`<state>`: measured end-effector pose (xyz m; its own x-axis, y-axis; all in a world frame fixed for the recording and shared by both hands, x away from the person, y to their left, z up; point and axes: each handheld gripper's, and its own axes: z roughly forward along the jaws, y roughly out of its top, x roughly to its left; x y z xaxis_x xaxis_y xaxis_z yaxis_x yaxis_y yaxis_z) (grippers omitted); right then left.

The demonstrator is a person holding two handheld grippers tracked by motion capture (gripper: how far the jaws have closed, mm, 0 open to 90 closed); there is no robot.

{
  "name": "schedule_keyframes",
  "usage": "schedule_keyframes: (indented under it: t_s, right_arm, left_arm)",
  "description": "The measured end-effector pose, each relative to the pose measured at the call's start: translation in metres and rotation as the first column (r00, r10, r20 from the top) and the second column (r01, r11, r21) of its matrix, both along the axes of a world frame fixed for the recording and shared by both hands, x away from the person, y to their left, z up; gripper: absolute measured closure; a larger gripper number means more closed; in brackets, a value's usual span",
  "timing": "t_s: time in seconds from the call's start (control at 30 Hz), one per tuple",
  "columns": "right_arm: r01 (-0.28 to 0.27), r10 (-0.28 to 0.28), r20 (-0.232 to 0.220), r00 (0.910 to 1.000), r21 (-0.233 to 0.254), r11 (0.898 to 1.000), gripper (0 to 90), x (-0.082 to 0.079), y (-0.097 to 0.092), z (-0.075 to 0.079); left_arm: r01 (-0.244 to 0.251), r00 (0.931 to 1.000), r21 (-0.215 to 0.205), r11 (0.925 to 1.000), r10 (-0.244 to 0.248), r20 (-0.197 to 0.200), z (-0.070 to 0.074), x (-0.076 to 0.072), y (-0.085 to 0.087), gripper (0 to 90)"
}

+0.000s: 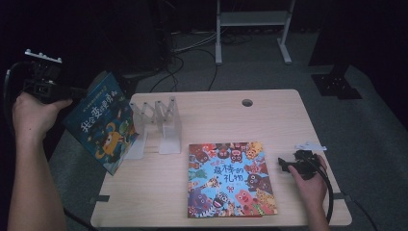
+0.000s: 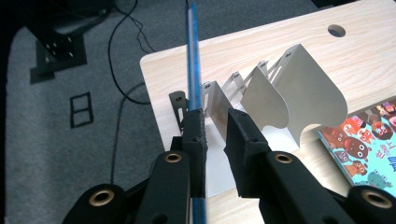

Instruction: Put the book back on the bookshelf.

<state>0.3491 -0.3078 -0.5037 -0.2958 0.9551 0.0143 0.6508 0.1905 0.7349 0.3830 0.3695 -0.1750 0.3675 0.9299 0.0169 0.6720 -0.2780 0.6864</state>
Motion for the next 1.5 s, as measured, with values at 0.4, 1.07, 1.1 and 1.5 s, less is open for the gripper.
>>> schedule_keyframes:
  t_s: [0.4, 1.07, 1.1, 1.5]
  right_arm:
    - [0.0, 0.0, 0.0, 1.0, 0.0, 1.0, 13.1, 0.0, 0.0, 0.0]
    - [-0.008, 0.008, -0.001, 1.0, 0.0, 1.0, 13.3, 0.0, 0.0, 0.0]
    - [-0.017, 0.017, 0.0, 0.9999, -0.001, 1.0, 13.2, -0.001, -0.001, 0.0]
    - [-0.06, 0.06, 0.005, 0.9982, -0.001, 0.998, 28.4, -0.005, 0.0, 0.003]
  left_arm:
    - [0.167, 0.986, 0.02, 0.9858, -0.167, 0.004, -0.001, -0.011, -0.028, 89.5]
    - [0.349, 0.9338, 0.051, 0.9357, -0.343, -0.102, -0.076, -0.011, -0.08, 59.2]
    - [0.348, 0.9333, 0.051, 0.936, -0.341, -0.112, -0.08, -0.011, -0.083, 57.3]
    - [0.428, 0.8997, 0.049, 0.9025, -0.42, -0.119, -0.13, -0.021, -0.114, 33.5]
